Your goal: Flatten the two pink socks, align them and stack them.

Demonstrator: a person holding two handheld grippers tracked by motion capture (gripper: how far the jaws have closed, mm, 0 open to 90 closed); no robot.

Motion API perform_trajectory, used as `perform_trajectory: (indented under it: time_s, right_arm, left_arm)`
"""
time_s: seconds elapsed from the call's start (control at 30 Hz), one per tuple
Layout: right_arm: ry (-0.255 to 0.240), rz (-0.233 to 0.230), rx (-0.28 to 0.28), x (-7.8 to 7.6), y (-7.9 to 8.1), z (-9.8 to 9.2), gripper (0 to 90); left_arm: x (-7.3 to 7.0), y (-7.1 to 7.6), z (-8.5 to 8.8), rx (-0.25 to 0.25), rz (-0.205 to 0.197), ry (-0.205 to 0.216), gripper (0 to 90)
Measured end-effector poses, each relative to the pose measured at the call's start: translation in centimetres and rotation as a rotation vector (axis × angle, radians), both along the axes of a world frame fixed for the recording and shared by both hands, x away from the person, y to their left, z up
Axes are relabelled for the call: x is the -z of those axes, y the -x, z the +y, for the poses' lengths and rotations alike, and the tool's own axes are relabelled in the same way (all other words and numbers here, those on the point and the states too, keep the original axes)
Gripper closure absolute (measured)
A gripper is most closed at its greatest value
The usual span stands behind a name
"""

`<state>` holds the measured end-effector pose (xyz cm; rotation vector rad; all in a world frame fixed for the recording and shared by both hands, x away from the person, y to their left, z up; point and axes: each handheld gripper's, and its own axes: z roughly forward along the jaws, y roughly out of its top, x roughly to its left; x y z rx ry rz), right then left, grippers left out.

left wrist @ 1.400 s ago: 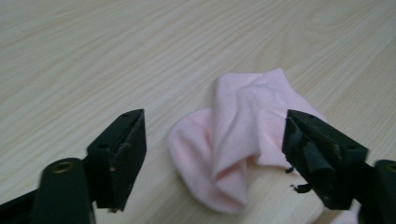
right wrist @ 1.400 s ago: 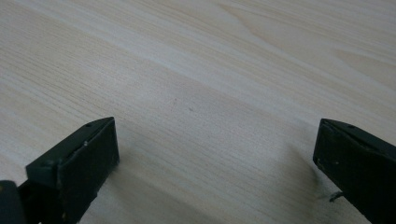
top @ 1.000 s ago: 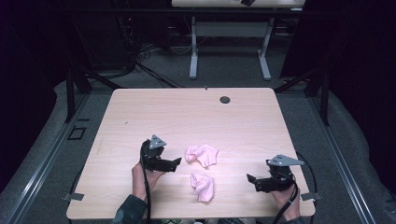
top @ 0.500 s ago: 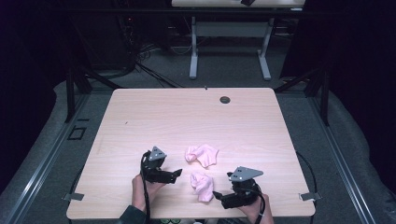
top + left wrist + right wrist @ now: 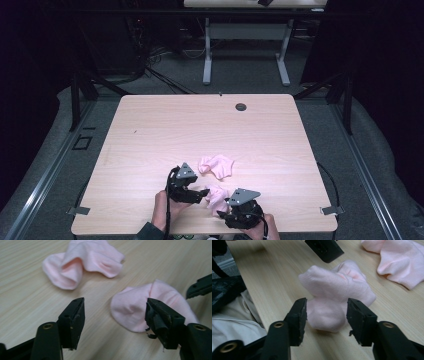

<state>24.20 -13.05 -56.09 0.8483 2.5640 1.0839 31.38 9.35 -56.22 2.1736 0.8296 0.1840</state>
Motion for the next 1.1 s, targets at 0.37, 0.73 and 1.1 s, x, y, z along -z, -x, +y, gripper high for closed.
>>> perform_trajectory:
  time_s: [0.37,0.73,1.1]
  right_arm:
    - [0.048,0.016,-0.004,1.0,-0.7,0.6,65.3]
    - [0.031,0.010,-0.001,1.4,-0.7,0.5,88.5]
    - [0.021,-0.014,0.089,0.5,-2.1,-2.0,89.1]
  left_arm:
    - [1.2,-0.2,-2.1,0.080,0.020,-0.065,65.0]
    - [1.0,-0.2,-1.8,0.075,0.003,-0.088,85.8]
    - [0.0,0.3,0.0,-0.009,0.037,-0.034,85.7]
